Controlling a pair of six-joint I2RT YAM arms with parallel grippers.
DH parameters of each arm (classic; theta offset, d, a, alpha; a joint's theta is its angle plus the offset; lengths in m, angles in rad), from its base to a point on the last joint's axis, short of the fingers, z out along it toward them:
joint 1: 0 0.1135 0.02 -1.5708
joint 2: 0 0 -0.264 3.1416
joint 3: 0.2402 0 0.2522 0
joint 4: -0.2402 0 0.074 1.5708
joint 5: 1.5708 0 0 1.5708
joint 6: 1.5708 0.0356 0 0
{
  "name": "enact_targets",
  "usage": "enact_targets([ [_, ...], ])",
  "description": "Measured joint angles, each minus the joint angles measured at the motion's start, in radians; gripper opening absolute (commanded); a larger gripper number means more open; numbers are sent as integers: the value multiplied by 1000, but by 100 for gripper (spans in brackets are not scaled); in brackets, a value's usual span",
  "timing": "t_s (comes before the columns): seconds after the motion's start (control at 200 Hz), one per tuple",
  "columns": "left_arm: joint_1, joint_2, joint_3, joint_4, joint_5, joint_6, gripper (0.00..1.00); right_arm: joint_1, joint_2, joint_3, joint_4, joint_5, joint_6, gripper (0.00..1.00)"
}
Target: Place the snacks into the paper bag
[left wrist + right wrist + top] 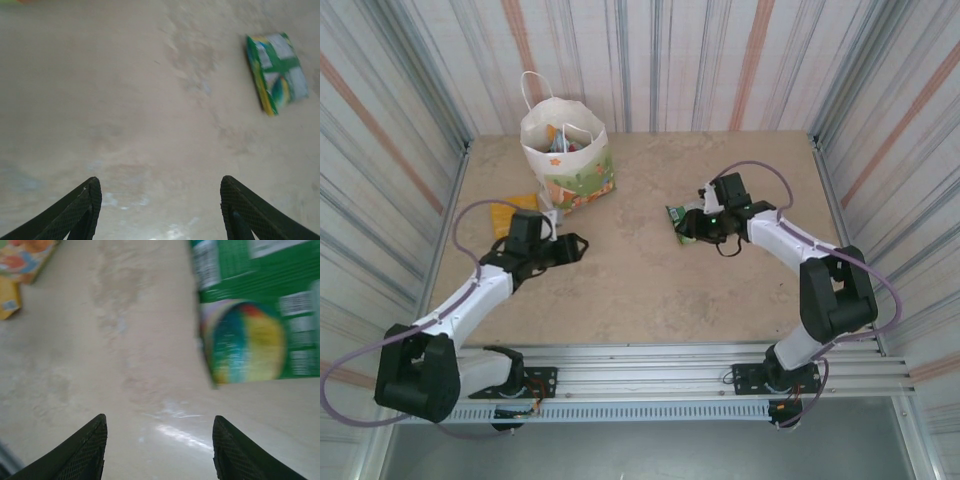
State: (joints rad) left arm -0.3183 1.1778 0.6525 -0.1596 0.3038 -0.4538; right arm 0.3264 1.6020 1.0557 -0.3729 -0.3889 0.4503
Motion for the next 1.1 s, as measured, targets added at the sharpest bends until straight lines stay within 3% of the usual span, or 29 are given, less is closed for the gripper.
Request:
enact_targets([
  [0.105,-99,50,-7,85,1,-33,66,-73,46,46,-73,30,-43,59],
  [0.296,-190,233,31,174,2,-75,66,-170,138,124,-148,63,-92,62],
  [0.546,-305,481,229,243,31,-109,64,-249,262,229,-174,75,-126,63],
  [0.837,-332,741,454,307,100,-200,63,-270,329,270,-184,43,-151,62],
  [1.097,-337,860,556,333,124,-268,63,-270,383,280,-198,-14,-185,58],
])
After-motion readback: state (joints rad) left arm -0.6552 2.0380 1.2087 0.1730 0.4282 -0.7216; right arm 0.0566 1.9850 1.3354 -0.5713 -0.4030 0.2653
